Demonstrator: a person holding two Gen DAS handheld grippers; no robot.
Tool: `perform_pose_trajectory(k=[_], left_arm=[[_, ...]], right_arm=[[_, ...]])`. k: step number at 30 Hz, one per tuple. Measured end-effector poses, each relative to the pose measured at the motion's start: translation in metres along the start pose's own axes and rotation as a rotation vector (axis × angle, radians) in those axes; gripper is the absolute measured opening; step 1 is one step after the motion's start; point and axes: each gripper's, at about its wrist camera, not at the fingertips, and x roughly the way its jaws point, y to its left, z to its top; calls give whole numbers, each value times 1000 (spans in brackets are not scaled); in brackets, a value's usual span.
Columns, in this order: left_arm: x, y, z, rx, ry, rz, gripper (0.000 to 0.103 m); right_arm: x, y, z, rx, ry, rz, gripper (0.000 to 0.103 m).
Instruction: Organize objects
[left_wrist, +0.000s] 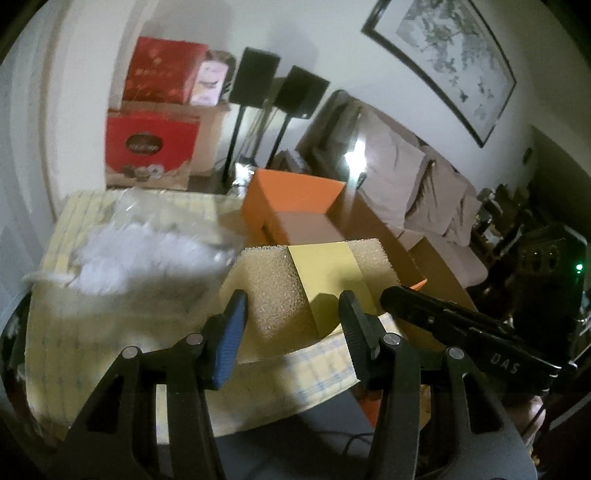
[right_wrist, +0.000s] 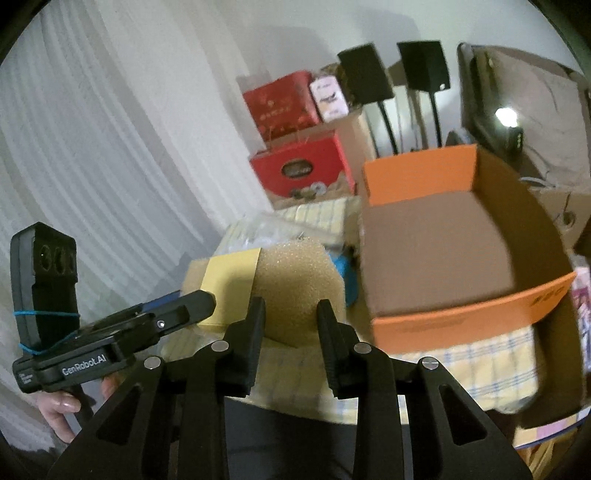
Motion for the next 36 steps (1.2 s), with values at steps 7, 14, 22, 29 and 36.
perform_pose_trajectory(k=[7,14,22,29,36], left_arm=[[34,-44,29,83,7,-30,47],[90,-70,41,95,94,-75,48],[140,-78,34,99,187,-51,48],[158,-76,13,112,258,-27,48],[159,-78,3,141,295,7,49]], right_arm=[[-19,-39,28,55,-66,-69,29],[-24,-94,47,125,-77,-142,29],[-4,-141,46,182,-27,-205,29],[21,-166,31,238,48,-195,29],[32,-164,22,192,112,-212,29]])
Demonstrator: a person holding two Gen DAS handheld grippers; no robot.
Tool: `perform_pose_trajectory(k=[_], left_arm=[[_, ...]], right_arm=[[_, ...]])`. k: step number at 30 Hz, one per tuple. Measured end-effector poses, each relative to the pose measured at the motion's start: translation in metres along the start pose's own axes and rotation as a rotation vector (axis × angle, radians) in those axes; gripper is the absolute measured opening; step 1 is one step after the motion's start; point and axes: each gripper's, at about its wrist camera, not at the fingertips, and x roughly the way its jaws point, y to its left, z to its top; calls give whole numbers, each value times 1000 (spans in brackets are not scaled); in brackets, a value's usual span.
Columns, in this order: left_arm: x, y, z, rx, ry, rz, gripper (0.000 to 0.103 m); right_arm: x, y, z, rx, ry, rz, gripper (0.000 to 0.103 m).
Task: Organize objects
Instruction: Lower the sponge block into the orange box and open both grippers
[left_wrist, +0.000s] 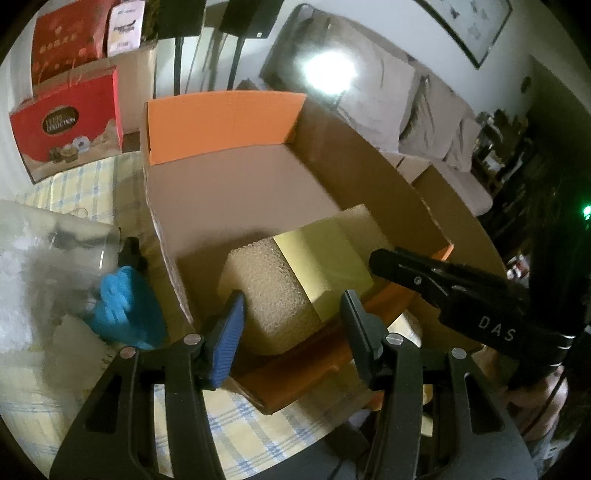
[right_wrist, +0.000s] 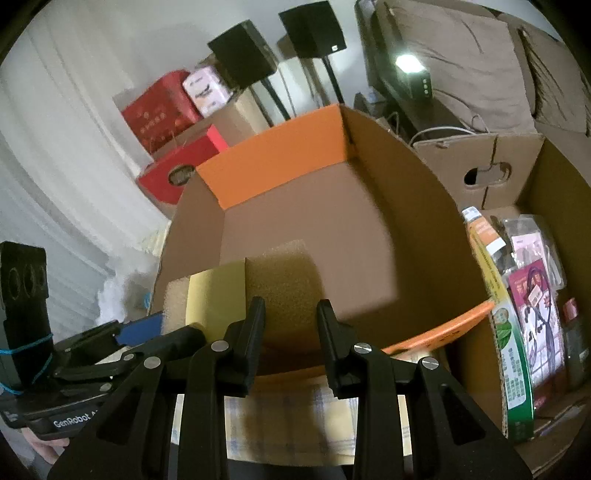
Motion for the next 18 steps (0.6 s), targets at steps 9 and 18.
perform_pose_trajectory(k=[9,18], left_arm=[[-45,17,6,-111,-75,-101,73],[-91,43,0,-106,-147,-34,81]], right_arm=[[9,10,4,-75,70,2,30],[3,22,3,-76,59,26,30]])
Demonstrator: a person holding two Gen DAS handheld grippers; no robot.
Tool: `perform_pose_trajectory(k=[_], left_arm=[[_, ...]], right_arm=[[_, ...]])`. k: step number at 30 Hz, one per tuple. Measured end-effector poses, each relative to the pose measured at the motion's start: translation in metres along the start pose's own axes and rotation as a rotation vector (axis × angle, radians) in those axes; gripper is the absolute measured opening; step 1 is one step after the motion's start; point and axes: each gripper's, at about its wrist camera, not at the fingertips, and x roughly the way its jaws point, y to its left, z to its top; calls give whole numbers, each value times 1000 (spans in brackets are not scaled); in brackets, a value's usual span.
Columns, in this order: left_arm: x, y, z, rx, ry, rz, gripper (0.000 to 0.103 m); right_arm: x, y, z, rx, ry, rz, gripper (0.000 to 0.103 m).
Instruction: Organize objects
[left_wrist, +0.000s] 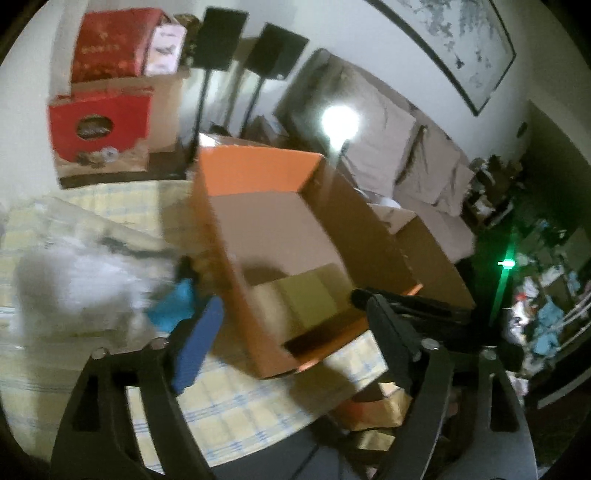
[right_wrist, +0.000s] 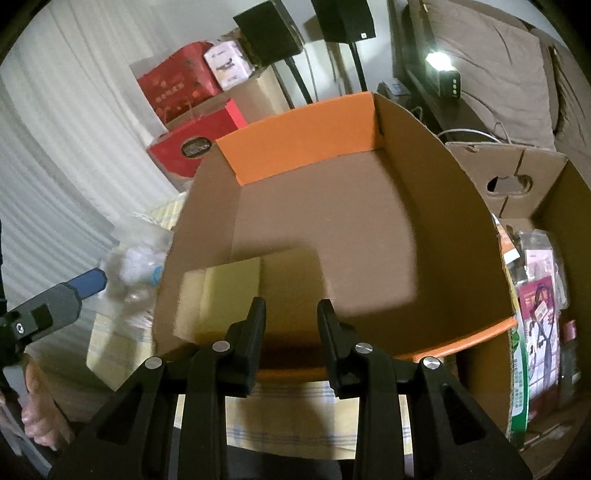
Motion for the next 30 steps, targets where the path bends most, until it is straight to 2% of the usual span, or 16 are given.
perform_pose_trajectory(k=[2,6,7,8,15,17,25,30], left_arm=[[-9,6,-4,12,-19,54,82],[-22,25,-13,4,-40,143,83],[-25,31,-17,-4,-44,165,92],[-31,37,-20,-12,-55,183,95],[-55,72,-38,-43,-77,258,96],[-63,86,-45,-61,-86,279,102],[-84,125,-66,-115,-100,370,102],[-87,148,-82,-154,-86,389,102]], right_arm=[[-7,9,-3,-16,-22,4,32],[-20,32,-8,-53,-70,5,59],[-23,39,-10,-64,-80,6,61],[-25,45,-11,-73,-88,8,63],[-33,84,-21,-140,-138,20,78],[-32,94,-24,-161,-141,25,81],[-17,133,-39,-231,-122,64,82],[-3,152,-49,-272,-108,77,82]])
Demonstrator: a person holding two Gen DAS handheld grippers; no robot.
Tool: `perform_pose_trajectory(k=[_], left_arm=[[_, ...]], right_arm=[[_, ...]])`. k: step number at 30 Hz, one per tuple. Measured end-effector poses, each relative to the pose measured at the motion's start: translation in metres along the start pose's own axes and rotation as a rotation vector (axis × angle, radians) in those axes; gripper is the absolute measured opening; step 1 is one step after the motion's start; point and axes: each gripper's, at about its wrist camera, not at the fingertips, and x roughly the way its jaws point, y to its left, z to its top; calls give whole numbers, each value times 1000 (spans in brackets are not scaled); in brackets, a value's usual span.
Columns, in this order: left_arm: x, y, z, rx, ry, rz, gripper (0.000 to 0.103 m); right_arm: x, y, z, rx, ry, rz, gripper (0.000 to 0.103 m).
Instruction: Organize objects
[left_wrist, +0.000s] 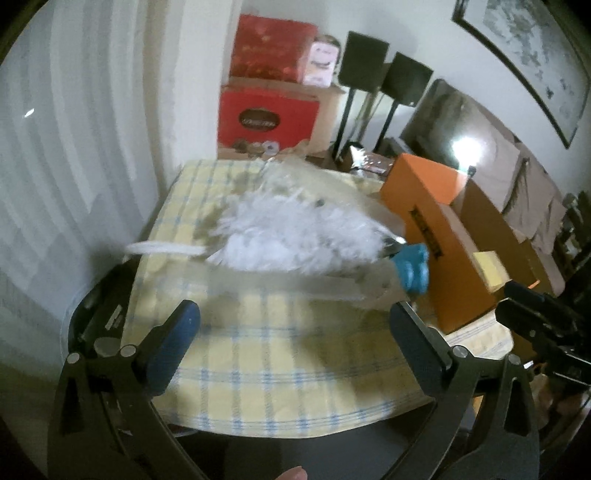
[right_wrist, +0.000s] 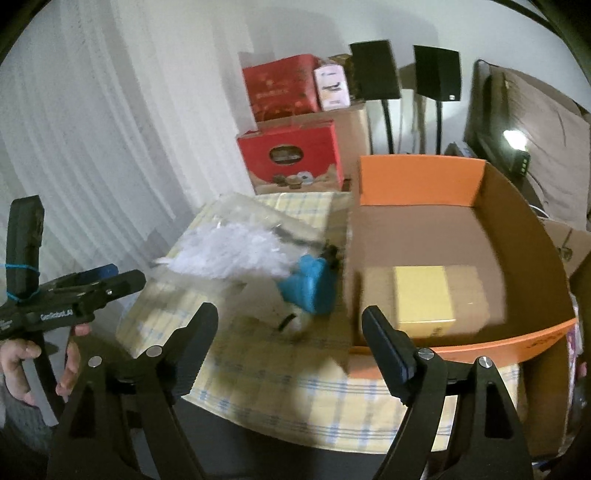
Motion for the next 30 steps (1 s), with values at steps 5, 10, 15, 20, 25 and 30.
perform_pose_trajectory(k=[5,10,15,20,25,30], left_arm=[[9,21,-17,-32,24,-2,102],[17,41,-25,-100,43,-17,102],[26,61,-28,-139,41,7,102],[38,76,-26,-140,30,44,100],[50,85,-22,-115,25,76,94],[63,92,-19,-106,29,68,82]], right_arm=[[20,18,-6,-40,18,6,82],[43,29,-12,-66,47,1,82],[56,39,-13,-86,58,23,82],[71,54,-14,-108,71,34,77],[90,61,-17,-89,115,77,47],[111,62,-20,-65,143,89,34]])
